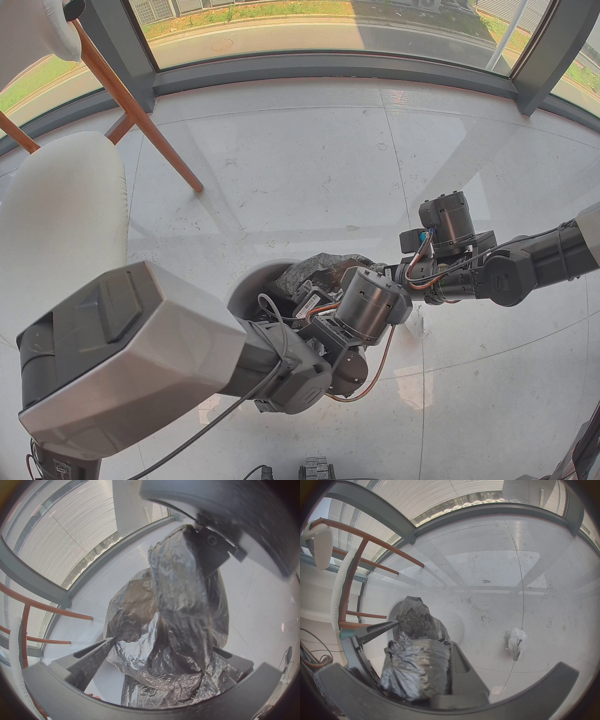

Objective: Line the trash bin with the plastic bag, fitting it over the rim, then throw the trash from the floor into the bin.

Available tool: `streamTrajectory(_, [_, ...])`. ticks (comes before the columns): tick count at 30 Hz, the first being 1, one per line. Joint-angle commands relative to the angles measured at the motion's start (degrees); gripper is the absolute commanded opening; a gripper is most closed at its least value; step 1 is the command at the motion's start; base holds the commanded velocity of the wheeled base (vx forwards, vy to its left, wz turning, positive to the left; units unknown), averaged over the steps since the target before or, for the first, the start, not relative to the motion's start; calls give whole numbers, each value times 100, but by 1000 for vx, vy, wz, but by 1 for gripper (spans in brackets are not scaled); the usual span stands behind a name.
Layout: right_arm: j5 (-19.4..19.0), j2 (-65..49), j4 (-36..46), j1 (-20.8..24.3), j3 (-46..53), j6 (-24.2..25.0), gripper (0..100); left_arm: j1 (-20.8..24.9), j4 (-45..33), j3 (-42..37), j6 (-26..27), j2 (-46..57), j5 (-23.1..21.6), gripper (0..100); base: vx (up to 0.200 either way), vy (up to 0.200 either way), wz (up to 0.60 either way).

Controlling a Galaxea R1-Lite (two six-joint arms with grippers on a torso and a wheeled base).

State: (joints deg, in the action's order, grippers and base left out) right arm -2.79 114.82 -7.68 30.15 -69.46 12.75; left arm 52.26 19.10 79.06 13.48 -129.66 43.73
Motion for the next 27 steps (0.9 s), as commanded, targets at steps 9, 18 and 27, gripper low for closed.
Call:
streamTrajectory(9, [-2, 23, -5, -132, -15, -1, 0, -32, -3, -936, 40, 732, -13, 100, 0, 0, 0])
streamTrajectory(18, [-11, 23, -5, -132, -50, -1, 0, -49, 67, -1076, 40, 793, -40, 100, 0, 0, 0])
streamTrajectory(27, [-20, 5, -5, -158, -41, 8, 0, -49, 94, -1015, 40, 793, -84, 0, 0, 0, 0])
